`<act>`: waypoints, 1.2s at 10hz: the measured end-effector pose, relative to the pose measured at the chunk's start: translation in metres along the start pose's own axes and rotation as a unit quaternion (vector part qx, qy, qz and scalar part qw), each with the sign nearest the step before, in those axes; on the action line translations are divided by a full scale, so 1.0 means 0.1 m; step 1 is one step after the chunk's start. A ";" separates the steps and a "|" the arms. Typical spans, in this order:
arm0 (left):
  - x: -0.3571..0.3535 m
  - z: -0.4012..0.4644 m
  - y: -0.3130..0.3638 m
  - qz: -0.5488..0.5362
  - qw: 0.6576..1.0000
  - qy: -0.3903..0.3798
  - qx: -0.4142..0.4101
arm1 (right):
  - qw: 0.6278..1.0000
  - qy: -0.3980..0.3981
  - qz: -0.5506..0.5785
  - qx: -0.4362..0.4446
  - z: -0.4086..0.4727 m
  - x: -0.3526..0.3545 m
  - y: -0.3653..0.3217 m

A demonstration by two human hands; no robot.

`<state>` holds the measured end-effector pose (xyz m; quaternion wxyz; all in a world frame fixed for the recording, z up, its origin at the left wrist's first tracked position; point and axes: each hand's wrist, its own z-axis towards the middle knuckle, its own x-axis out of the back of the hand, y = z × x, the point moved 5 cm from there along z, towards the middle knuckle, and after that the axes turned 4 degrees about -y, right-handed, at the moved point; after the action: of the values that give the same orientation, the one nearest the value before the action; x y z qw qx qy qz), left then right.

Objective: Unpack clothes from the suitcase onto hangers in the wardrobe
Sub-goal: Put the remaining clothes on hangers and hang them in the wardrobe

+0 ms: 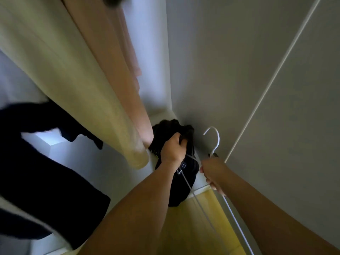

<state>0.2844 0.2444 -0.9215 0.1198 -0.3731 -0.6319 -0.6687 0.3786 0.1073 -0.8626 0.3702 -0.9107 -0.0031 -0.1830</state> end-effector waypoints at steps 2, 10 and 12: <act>1.01 -0.84 1.14 0.118 0.990 -0.078 -0.028 | 0.998 -0.020 -0.037 -0.045 -1.40 0.39 -0.79; 4.71 -3.61 3.38 0.049 0.979 0.014 0.199 | 0.898 -0.314 -0.294 -0.091 -5.39 0.89 -3.52; 5.59 -4.20 3.47 0.007 0.977 0.108 0.186 | 0.891 -0.357 -0.279 -0.015 -5.72 0.23 -3.77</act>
<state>-0.0295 -0.0342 -0.2630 0.2595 -0.2740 -0.7260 -0.5749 0.1577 -0.0086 -0.2244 0.2643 -0.8819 -0.3860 0.0586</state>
